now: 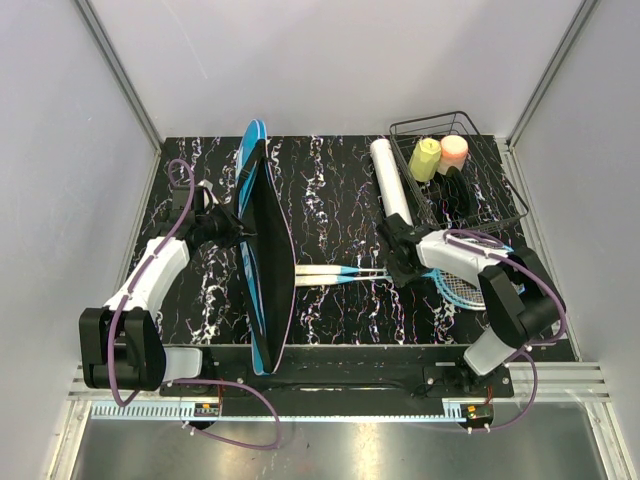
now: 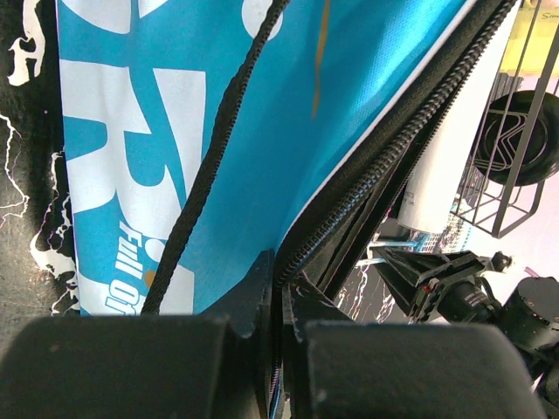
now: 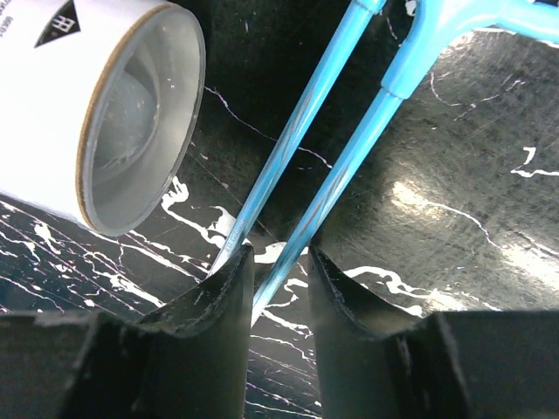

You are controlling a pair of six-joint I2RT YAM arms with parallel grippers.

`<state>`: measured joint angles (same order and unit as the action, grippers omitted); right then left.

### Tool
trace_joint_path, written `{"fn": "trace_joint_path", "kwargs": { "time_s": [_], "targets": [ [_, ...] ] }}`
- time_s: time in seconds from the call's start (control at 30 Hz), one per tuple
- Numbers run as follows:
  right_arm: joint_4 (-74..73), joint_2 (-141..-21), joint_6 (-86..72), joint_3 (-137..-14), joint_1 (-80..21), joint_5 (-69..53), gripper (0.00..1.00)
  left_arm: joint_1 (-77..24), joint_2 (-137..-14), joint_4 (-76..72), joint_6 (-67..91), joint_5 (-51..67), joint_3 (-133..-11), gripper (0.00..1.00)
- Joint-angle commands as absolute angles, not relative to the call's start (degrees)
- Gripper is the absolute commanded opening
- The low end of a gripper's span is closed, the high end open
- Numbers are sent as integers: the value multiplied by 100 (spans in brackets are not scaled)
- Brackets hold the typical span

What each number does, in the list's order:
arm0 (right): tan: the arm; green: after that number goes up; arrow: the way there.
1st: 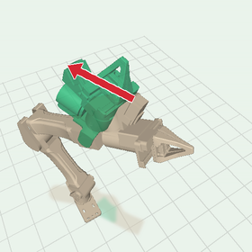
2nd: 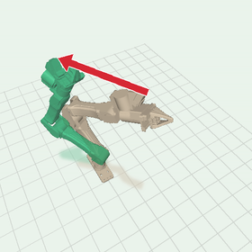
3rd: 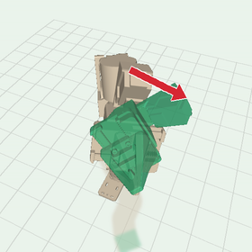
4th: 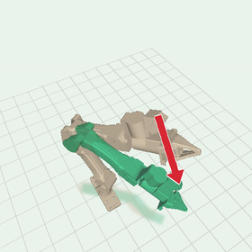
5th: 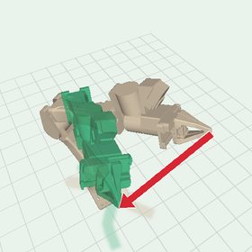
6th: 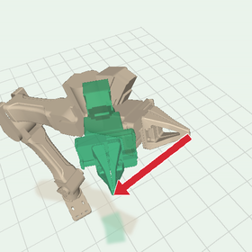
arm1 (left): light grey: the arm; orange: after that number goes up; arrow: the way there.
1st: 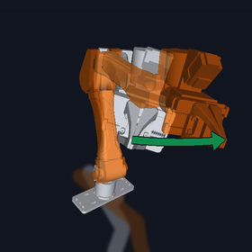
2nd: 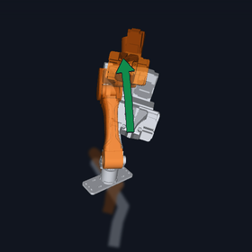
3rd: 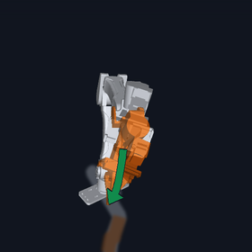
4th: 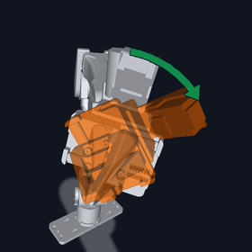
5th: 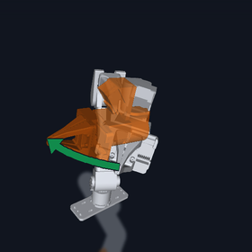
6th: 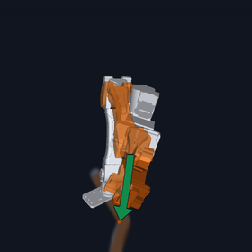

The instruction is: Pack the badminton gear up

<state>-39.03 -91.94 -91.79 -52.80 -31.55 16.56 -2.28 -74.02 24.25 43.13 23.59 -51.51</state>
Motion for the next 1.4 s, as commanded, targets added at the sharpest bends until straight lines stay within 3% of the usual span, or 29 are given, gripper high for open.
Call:
{"fn": "trace_joint_path", "kwargs": {
  "time_s": [0.0,0.2,0.33,0.43,0.47,0.57,0.97,1.2,1.37],
  "targets": [
    [-3955,-9360,-9308,-5572,-3164,1758,39,-167,-7409,2241,4359,2496,-5335,0],
    [-3955,-9553,-9334,-5634,-3120,1618,34,-158,-7392,2233,4359,2461,-5317,0],
    [-3955,-9493,-9282,-5651,-3120,1521,21,-158,-7392,2241,4359,2470,-5317,0],
    [-4051,-9151,-9255,-5581,-3111,1608,17,-106,-7374,2241,4359,2461,-5344,0],
    [-4078,-9028,-9255,-5538,-3120,1643,9,-79,-7357,2241,4351,2470,-5344,0],
    [-4122,-8378,-9263,-5248,-3129,1749,0,-18,-7278,2276,4307,2391,-5379,0],
    [-4490,-4766,-9414,-3700,-3120,2241,0,114,-7075,2434,4113,1960,-5475,0],
    [-5036,-3543,-7713,-4217,-3120,2874,0,123,-7058,2496,4025,1679,-5519,0],
    [-4309,-3322,-5848,-4754,-3120,2700,0,132,-7102,2531,3990,1608,-5555,0]
  ]
}}
